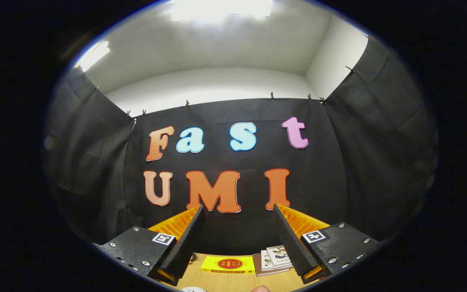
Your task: Open the storage box then place both shoes into the box .Put the left shoe in first, then the right shoe, with the right side of both shoes facing outward in a uniform manner.
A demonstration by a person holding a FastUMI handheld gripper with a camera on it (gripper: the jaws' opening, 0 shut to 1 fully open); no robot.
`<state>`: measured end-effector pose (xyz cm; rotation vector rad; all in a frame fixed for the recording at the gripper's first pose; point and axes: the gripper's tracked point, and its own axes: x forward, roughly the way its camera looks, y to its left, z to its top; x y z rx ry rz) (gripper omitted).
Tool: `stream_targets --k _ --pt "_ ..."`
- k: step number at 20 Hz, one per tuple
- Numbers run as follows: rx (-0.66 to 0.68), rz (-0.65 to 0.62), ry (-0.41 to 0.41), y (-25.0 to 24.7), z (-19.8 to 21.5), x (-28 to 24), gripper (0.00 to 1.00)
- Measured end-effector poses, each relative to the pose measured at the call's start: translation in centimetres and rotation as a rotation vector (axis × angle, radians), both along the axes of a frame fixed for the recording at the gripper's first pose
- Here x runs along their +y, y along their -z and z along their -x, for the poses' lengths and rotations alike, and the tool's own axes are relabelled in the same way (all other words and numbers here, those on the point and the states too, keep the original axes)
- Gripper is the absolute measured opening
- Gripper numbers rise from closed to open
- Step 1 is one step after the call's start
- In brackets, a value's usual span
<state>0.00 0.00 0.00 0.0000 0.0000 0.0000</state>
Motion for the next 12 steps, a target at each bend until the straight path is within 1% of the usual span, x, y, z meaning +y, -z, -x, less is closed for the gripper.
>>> stream_targets --k 6,12 --pt "-0.005 0.002 -0.013 -1.2 0.5 0.5 0.99" --pt "-0.008 0.011 -0.049 -2.1 0.3 1.8 0.98"
